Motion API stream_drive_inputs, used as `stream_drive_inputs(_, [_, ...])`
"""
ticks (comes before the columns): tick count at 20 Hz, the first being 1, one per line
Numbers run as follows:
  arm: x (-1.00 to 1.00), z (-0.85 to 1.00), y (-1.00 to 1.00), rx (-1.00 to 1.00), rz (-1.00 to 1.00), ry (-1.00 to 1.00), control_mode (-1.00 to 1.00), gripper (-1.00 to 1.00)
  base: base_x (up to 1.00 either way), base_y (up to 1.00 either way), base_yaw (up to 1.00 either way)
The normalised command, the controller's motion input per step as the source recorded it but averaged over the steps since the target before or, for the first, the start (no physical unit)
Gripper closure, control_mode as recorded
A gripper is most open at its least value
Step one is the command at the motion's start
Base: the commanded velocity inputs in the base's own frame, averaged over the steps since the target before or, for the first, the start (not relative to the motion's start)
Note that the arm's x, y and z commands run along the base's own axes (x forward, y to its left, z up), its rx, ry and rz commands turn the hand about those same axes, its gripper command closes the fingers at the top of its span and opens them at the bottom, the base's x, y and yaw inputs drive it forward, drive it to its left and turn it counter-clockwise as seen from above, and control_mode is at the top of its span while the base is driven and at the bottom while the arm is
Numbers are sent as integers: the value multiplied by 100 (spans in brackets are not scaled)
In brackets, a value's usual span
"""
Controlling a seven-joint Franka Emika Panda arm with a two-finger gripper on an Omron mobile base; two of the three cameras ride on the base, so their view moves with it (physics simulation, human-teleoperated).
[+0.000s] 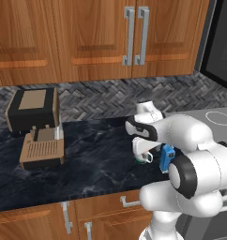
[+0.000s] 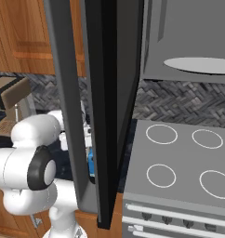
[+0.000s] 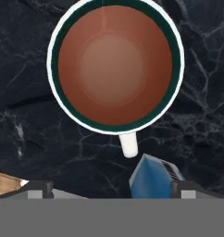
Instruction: Place the microwavable item in the microwave. Then, close the microwave door and press the start button.
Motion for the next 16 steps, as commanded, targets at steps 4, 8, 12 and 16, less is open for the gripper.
stream_drive_inputs(4, [1, -17, -2, 10, 9, -3, -100, -100, 0, 0, 0])
stream_drive_inputs(8, [13, -8, 0, 7, 8, 0, -100, -100, 0, 0, 0])
stream_drive_inputs(12, [20, -1, 0, 3, 9, 0, -100, -100, 0, 0, 0])
stream_drive_inputs(16, [17, -7, 0, 2, 12, 0, -100, -100, 0, 0, 0])
